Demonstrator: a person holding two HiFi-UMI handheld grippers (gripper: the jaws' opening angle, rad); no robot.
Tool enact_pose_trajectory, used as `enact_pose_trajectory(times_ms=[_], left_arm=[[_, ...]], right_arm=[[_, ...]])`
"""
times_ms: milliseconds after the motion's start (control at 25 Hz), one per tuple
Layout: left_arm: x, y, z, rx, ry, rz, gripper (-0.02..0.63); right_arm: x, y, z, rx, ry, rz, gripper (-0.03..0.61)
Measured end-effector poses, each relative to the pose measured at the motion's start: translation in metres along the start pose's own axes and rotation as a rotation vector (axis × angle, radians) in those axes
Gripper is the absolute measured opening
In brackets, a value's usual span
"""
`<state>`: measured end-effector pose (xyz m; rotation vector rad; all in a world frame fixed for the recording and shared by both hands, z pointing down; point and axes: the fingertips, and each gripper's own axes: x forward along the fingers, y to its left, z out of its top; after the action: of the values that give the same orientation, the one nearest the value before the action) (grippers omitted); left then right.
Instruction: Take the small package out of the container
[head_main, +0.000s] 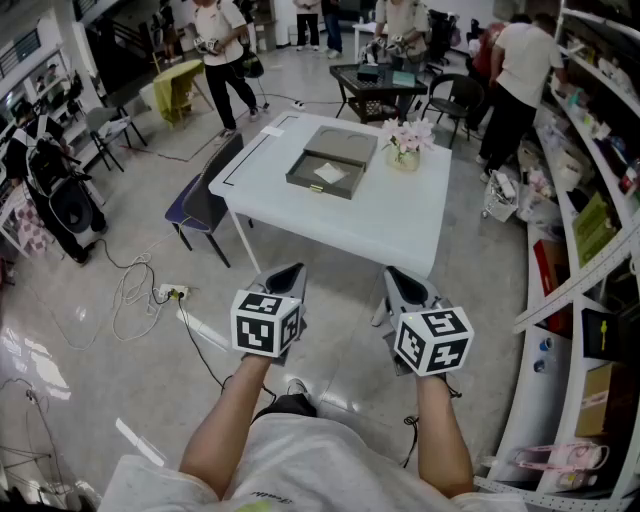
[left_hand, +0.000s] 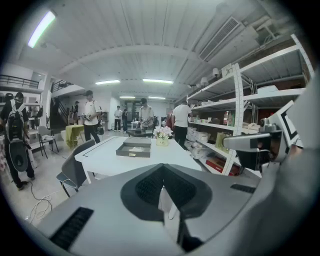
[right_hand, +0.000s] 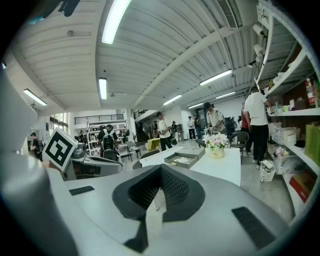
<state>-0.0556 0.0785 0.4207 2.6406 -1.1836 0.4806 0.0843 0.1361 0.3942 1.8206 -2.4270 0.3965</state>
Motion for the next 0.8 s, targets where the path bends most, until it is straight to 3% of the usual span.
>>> enact_pose_trajectory(times_ms=[400,800], left_arm=[[0.04,0.033,0.006,-0.006,0.027,0.0,0.002],[0.116,0.089,0.033,0.005,0.055,-0.024,0.001]], right_arm=[[0.048,-0.022,0.0,-0.006,0.018,-0.043,0.005],[0.135,-0.055,0.022,-0.031,0.035,-0.073,0.011]])
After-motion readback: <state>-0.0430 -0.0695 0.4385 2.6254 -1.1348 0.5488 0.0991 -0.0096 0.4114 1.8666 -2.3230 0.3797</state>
